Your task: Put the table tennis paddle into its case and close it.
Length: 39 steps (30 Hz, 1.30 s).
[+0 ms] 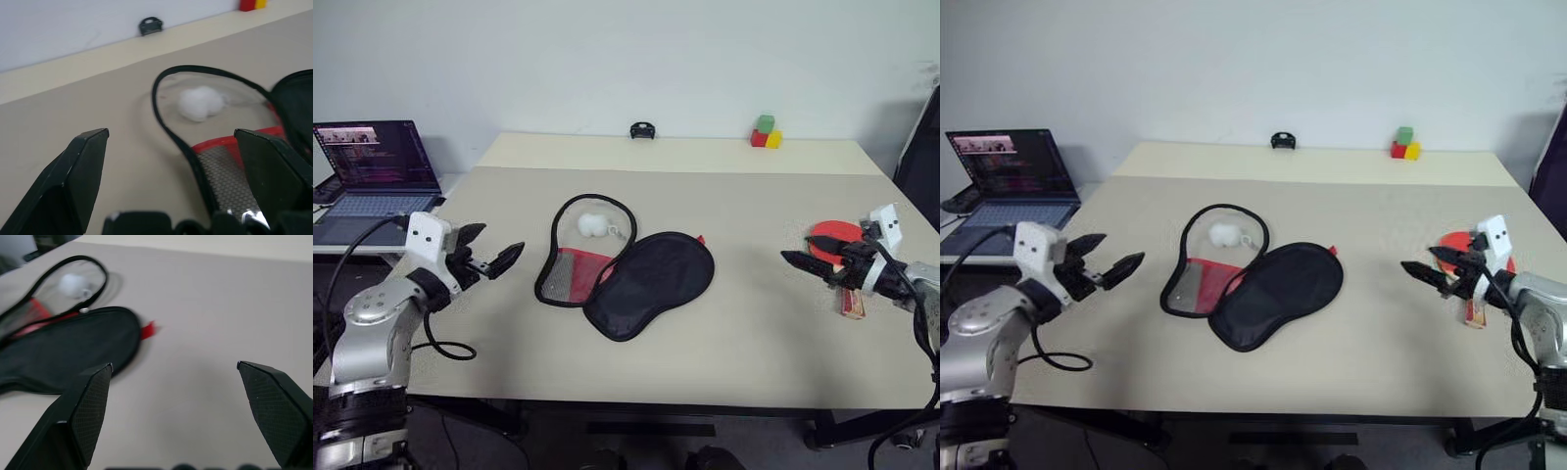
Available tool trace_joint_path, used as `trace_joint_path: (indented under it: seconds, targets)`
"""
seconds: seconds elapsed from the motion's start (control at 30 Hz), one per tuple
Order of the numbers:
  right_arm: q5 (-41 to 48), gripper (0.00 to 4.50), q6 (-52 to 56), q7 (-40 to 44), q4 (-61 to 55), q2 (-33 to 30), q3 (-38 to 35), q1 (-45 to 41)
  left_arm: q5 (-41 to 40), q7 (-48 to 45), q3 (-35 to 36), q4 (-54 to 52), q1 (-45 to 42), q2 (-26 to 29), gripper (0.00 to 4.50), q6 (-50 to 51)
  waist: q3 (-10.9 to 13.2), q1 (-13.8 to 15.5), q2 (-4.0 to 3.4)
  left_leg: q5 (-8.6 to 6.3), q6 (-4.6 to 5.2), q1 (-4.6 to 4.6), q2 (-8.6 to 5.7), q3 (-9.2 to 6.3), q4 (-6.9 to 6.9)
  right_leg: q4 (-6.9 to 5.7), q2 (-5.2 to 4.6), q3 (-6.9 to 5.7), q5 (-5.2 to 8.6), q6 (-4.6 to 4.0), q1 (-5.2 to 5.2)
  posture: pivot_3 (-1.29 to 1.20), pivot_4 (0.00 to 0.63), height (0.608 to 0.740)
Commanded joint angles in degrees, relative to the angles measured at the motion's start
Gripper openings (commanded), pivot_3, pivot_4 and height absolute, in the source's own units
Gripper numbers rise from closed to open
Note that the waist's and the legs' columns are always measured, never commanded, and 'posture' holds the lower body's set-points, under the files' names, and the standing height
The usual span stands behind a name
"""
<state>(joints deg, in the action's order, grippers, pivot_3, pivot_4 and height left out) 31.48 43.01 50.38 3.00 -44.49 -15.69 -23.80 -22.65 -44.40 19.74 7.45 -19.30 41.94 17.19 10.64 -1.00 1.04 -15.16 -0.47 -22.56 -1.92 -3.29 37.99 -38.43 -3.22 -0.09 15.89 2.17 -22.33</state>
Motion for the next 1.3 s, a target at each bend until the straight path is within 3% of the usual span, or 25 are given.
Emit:
trace_joint_path:
  seconds: [0.03, 0.2, 0.63, 1.3]
  targets:
    - [6.0, 4.47, 10.1, -1.9, -9.7, 0.3, 0.5, 2.0, -3.7, -4.8, -1.6, -1.8, -2.3, 1.2, 4.50, 3.9, 0.0, 0.0, 0.00, 0.00, 0.00, -0.01, 0.00, -0.01, -0.01, 0.01, 0.00, -0.01, 0.00, 0.00, -0.01, 0.00, 0.150, 0.740]
    - [9.0, 4.47, 16.5, -6.1, -13.4, 4.6, 2.8, 2.3, -7.7, -11.8, -4.0, -5.4, -2.3, 2.6, 4.50, 9.2, 0.0, -0.2, 0.00, 0.00, 0.00, 0.00, 0.00, 0.01, 0.04, -0.10, 0.00, 0.04, 0.00, 0.00, -0.03, 0.00, 0.150, 0.740]
    - [8.4, 4.47, 29.1, -18.1, -3.9, 15.9, 5.4, -6.9, -16.8, -20.0, -3.1, -11.9, -3.8, 4.1, 4.50, 16.5, 0.0, -0.6, 0.01, 0.00, 0.00, 0.02, 0.01, 0.03, 0.02, -0.18, 0.06, 0.07, 0.02, -0.03, -0.10, 0.00, 0.150, 0.740]
    - [7.7, 4.47, 29.4, -19.5, -1.0, 18.4, 6.5, -9.2, -17.1, -24.0, -4.7, -16.0, -1.4, 7.0, 4.50, 16.4, 0.0, -0.7, 0.00, 0.00, 0.01, -0.01, 0.01, 0.12, 0.00, -0.23, 0.10, 0.17, 0.03, -0.02, -0.23, 0.00, 0.150, 0.740]
